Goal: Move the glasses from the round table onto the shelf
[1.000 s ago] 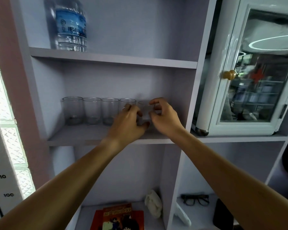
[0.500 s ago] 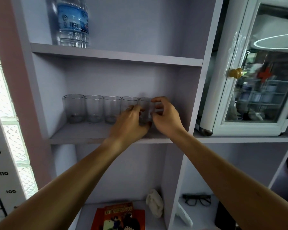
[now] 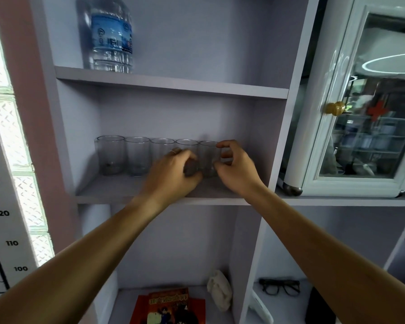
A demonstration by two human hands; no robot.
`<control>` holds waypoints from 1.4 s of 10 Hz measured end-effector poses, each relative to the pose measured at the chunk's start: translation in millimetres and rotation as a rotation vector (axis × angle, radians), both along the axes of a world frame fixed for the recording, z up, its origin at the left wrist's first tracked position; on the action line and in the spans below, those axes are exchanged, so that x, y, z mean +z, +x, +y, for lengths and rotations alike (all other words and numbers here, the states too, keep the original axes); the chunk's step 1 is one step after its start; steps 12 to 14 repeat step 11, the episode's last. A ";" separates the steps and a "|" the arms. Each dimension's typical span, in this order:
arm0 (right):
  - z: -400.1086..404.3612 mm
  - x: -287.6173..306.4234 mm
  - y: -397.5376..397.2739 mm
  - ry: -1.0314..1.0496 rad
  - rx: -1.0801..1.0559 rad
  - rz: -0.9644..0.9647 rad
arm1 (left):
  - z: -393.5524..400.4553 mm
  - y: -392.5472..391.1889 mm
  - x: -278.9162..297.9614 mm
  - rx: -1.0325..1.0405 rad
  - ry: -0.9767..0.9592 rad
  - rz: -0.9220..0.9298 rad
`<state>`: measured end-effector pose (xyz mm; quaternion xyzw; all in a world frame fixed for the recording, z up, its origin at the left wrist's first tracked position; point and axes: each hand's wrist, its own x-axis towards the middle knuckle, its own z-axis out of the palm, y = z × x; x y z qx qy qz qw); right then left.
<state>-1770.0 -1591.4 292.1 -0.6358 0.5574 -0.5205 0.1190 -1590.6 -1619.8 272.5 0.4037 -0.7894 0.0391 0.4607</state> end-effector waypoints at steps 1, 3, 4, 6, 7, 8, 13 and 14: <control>4.4 -4.2 7.0 -0.106 -0.071 0.208 | -5.5 42.0 5.3 0.143 -0.238 -0.016; -2.7 -13.2 29.2 -0.087 -0.079 0.635 | -8.9 81.2 0.1 0.417 -0.159 -0.233; -8.4 -18.5 34.0 -0.050 -0.067 0.647 | -9.3 80.2 -1.4 0.436 -0.060 -0.253; -16.4 -22.9 35.8 -0.064 -0.073 0.625 | -12.9 80.6 -2.0 0.440 -0.062 -0.251; -16.6 -20.0 37.1 -0.051 -0.065 0.610 | -11.8 80.4 -1.5 0.454 -0.007 -0.257; -11.5 -16.2 37.0 -0.031 -0.046 0.633 | -11.0 82.1 -1.0 0.461 0.050 -0.300; 68.3 -38.7 36.7 -0.035 -0.087 0.639 | 40.6 87.7 2.3 0.315 0.056 -0.387; 68.3 -38.7 36.7 -0.035 -0.087 0.639 | 40.6 87.7 2.3 0.315 0.056 -0.387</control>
